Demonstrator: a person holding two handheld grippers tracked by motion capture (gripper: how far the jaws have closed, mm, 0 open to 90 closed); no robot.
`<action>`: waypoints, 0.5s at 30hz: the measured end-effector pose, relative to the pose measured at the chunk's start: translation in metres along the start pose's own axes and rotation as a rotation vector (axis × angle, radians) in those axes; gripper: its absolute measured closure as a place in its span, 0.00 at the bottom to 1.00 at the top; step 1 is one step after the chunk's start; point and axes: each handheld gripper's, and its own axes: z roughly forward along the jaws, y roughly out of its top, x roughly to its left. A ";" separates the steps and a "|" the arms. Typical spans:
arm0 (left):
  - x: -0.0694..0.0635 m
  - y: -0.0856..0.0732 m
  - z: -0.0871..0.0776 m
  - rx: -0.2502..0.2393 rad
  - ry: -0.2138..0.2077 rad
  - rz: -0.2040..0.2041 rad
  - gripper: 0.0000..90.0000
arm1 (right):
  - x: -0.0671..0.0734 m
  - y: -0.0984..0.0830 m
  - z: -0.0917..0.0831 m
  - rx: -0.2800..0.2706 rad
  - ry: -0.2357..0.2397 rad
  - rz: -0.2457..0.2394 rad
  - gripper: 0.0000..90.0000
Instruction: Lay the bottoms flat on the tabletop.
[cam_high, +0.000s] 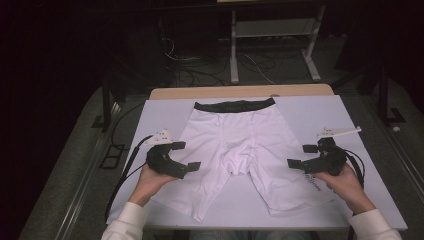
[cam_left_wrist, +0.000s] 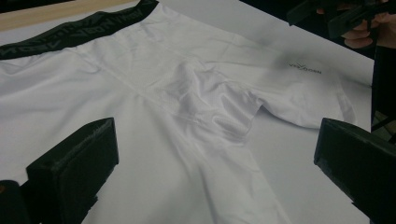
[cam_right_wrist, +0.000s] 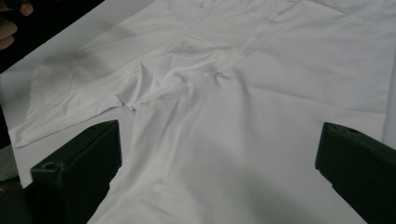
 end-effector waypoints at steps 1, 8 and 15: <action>-0.001 -0.001 0.000 -0.003 -0.002 -0.001 0.00 | -0.002 -0.003 -0.002 -0.007 -0.005 0.004 0.01; -0.005 -0.020 0.001 -0.020 0.014 -0.011 0.00 | -0.005 -0.018 -0.008 -0.049 -0.029 0.013 0.01; -0.010 -0.040 -0.010 -0.066 0.061 -0.028 0.00 | -0.005 -0.033 -0.012 -0.078 -0.061 -0.007 0.01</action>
